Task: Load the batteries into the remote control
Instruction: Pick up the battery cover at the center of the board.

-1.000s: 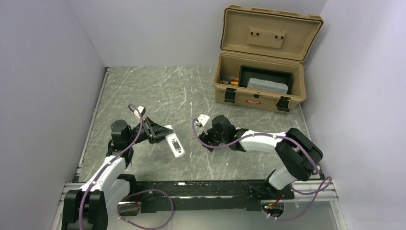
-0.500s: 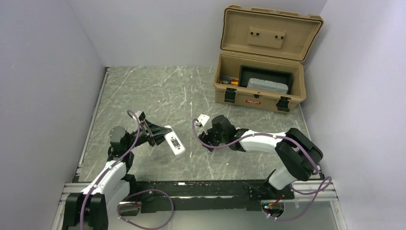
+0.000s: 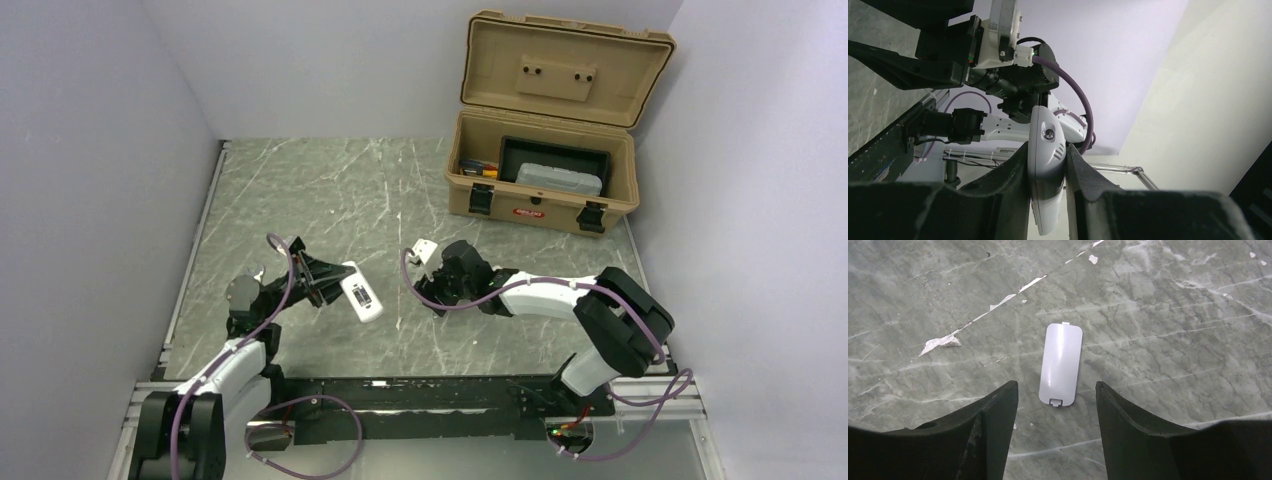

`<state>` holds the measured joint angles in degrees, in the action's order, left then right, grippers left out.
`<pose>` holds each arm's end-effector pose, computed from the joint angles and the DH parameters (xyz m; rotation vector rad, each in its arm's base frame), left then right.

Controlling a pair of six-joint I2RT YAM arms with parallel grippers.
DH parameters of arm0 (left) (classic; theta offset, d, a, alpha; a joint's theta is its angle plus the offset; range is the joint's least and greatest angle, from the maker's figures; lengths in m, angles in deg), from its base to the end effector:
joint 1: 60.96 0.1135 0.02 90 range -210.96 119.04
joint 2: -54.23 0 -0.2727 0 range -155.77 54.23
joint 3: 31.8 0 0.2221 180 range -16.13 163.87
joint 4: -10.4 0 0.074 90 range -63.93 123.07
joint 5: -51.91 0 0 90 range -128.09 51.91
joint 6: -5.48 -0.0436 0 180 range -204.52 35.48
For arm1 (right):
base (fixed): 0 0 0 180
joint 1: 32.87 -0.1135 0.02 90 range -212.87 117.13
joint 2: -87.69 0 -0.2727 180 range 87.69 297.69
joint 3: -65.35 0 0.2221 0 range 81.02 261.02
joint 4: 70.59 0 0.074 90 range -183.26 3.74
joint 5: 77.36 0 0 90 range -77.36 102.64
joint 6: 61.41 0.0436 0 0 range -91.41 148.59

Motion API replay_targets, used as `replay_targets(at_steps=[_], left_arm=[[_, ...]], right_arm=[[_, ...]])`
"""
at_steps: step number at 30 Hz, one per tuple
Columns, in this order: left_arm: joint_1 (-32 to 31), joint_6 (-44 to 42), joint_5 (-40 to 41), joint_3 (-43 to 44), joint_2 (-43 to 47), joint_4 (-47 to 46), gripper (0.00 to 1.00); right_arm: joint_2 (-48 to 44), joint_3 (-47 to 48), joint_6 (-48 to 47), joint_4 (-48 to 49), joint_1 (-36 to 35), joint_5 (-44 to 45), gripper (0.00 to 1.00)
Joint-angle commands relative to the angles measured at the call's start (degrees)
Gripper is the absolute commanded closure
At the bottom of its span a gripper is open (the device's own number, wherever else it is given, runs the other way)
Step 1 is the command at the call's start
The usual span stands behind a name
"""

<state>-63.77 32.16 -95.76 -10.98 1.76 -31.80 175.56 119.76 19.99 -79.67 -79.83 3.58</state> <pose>0.1366 -0.0436 0.2310 -0.8013 1.8509 -2.2141 0.1870 0.2104 0.1844 -1.1717 2.0480 0.5170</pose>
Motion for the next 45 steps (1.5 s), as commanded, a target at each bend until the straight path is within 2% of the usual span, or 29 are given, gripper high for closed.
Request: replay_targets(at_steps=[1, 7, 15, 22, 32, 38, 45], left_arm=[[0.23, -0.41, 0.06, 1.70, 1.84, 0.66, 1.00], [0.26, 0.15, 0.31, 1.46, 2.07, 0.62, 1.00], [0.22, -2.99, 0.92, 2.22, 4.71, 8.43, 1.00], [0.26, -3.70, 0.94, 2.43, 5.04, 8.33, 1.00], [0.26, -12.65, 1.05, 4.78, 7.18, 19.40, 1.00], [0.26, -13.17, 1.11, 4.10, 7.29, 19.57, 1.00], [0.25, -12.55, 1.18, 3.49, 6.83, 17.94, 1.00]], right_arm=[[0.70, 1.57, -1.36, 0.67, -0.69, 0.93, 0.39], [1.86, 2.44, -2.21, -0.96, -1.57, 3.12, 0.39], [1.97, 2.52, -2.36, -1.41, -2.11, 3.93, 0.39], [1.11, 2.16, -2.63, -0.18, -2.05, 6.51, 0.39], [1.32, 2.96, -2.15, 0.81, -2.06, 6.06, 0.37], [4.53, 5.20, -1.82, -1.17, -2.09, 4.20, 0.43], [6.34, 5.93, -0.38, -4.68, -2.06, 5.07, 0.45]])
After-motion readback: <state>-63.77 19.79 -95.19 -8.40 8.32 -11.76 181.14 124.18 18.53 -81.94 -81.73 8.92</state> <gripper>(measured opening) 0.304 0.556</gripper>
